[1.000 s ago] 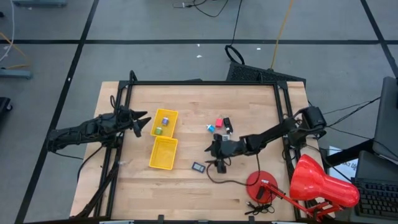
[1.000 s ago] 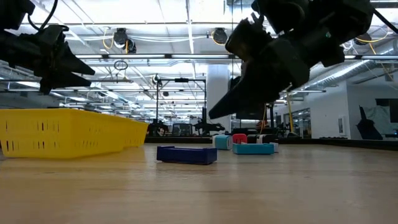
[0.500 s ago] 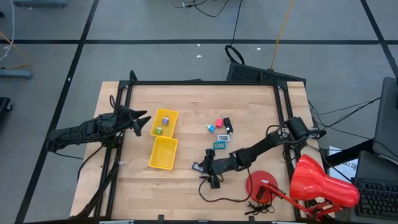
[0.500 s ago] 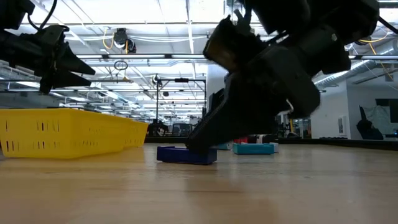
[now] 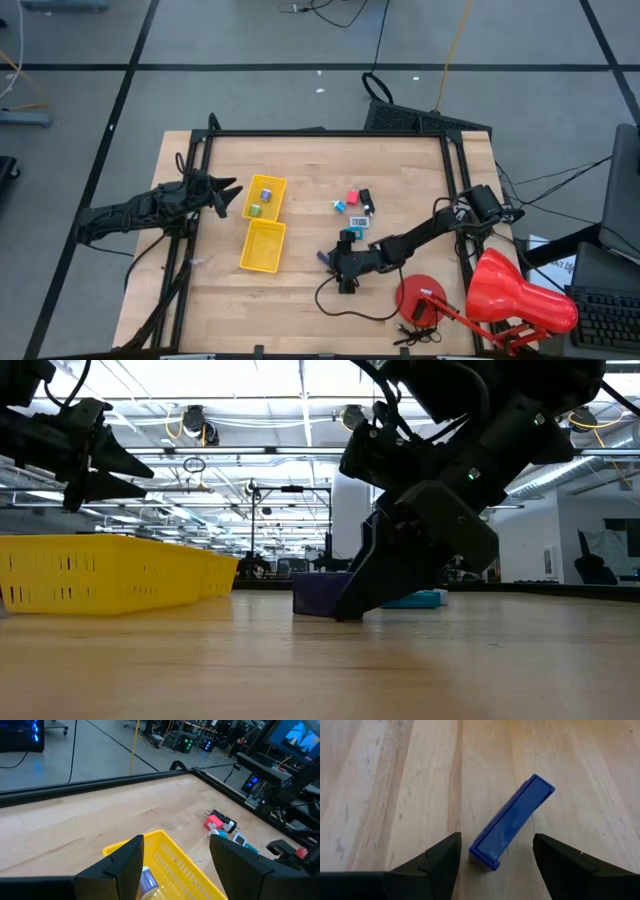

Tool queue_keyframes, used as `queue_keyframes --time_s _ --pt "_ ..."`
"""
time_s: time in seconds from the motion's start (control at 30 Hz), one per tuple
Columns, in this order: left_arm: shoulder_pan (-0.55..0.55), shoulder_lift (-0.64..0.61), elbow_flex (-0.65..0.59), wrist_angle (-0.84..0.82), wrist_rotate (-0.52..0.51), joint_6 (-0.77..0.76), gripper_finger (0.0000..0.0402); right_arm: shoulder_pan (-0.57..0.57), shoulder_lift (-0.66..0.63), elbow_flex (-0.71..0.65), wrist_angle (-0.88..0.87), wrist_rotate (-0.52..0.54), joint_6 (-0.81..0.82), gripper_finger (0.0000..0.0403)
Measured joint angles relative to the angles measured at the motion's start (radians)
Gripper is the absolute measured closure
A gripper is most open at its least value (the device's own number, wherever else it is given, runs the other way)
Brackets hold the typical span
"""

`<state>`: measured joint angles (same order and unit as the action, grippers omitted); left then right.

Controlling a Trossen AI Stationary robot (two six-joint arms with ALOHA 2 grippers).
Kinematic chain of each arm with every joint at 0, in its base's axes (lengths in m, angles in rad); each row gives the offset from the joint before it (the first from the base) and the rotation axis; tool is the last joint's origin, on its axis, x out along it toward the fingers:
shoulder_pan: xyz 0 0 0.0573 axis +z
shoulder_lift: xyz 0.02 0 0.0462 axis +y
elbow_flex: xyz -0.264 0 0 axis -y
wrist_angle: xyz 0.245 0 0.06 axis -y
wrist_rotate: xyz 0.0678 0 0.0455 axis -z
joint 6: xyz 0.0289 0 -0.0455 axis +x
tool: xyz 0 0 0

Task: Pick & Place Office items
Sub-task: Put the blue timer into the bottom yellow basket

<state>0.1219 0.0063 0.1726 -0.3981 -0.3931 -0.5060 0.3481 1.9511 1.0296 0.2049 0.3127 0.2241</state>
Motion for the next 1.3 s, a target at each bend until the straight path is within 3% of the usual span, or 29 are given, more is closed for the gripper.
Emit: queue_keyframes --time_s 0.3,0.6,0.97,1.17,1.3 --pt "0.000 0.000 0.000 -0.001 -0.001 -0.021 0.0172 -0.004 0.001 -0.002 0.015 -0.001 0.062 0.0217" --pt "0.000 0.000 0.000 -0.001 0.015 -0.007 0.0172 -0.040 -0.052 -0.003 0.016 -0.001 -0.020 0.0357" --pt "0.000 0.040 0.000 0.204 0.246 0.097 0.0172 -0.114 -0.300 -0.018 0.039 -0.041 -0.309 0.0356" --pt "-0.001 0.209 0.000 0.361 0.350 0.162 0.0172 -0.180 -0.341 -0.124 0.357 -0.263 -0.331 0.0356" --pt "-0.027 0.382 0.000 0.495 0.359 0.204 0.0172 -0.205 -0.341 -0.183 0.460 -0.284 -0.306 0.0356"
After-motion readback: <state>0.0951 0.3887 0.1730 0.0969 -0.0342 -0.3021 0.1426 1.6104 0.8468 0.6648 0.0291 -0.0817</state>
